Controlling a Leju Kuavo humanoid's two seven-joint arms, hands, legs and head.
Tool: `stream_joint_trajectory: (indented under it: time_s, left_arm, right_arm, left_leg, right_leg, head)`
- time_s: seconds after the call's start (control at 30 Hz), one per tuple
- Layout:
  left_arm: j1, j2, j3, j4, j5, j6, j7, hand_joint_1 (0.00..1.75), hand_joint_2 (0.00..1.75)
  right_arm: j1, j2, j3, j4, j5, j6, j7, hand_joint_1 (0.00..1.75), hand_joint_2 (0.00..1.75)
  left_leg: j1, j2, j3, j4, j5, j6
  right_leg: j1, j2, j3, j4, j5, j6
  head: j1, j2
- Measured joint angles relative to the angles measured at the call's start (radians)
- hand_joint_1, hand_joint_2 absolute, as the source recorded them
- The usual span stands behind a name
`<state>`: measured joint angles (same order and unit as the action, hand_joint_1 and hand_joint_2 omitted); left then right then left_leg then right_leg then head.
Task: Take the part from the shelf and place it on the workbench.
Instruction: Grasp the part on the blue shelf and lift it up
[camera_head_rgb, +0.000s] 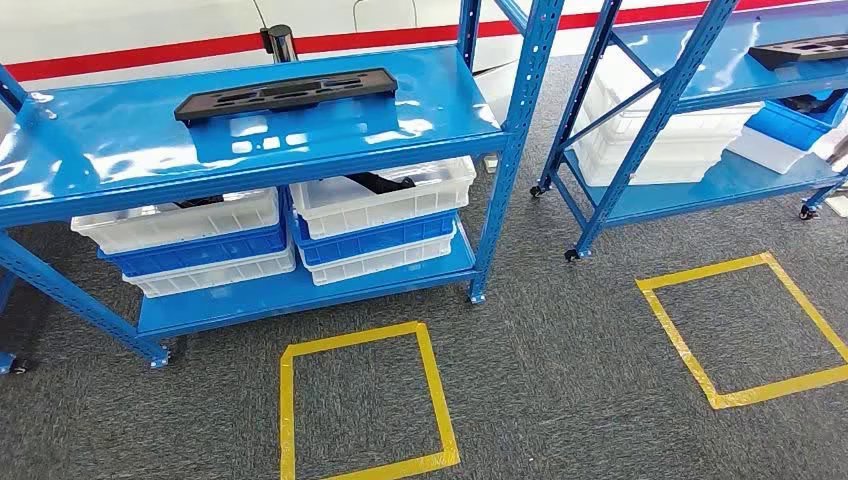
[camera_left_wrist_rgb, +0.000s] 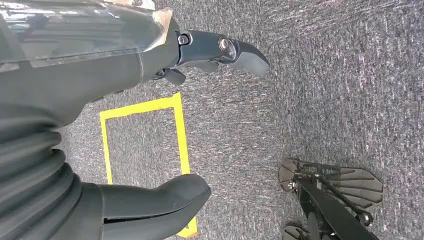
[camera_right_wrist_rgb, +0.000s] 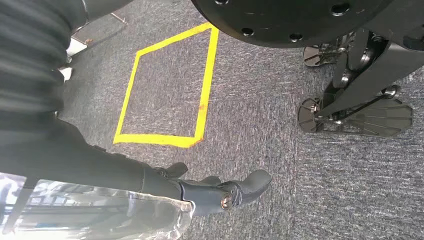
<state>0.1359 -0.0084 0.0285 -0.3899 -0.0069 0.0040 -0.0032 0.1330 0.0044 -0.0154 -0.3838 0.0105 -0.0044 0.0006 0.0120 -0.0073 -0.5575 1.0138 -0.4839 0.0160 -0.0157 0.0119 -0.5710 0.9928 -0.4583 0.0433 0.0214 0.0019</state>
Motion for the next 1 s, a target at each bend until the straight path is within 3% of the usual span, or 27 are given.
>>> stream_joint_trajectory:
  time_s: [0.23, 1.0]
  left_arm:
    - [-0.024, -0.01, 0.131, 0.0, -0.075, 0.044, -0.035, 0.0, 1.75]
    - [-0.141, -0.104, 0.736, 0.044, -0.413, 0.214, -0.232, 0.0, 1.75]
  right_arm:
    - [-0.029, 0.014, -0.009, 0.0, 0.097, -0.046, -0.013, 0.0, 1.75]
    - [-0.203, 0.098, -0.096, 0.008, 0.488, -0.181, -0.086, 0.0, 1.75]
  left_leg:
    - [0.0, 0.0, 0.0, 0.0, 0.0, 0.0]
    - [0.001, 0.0, 0.0, 0.0, 0.001, 0.0]
  right_leg:
    - [0.0, 0.0, 0.0, 0.0, 0.0, 0.0]
    - [0.0, 0.0, 0.008, 0.001, 0.001, 0.0]
  head:
    - [0.0, 0.0]
    - [0.0, 0.0]
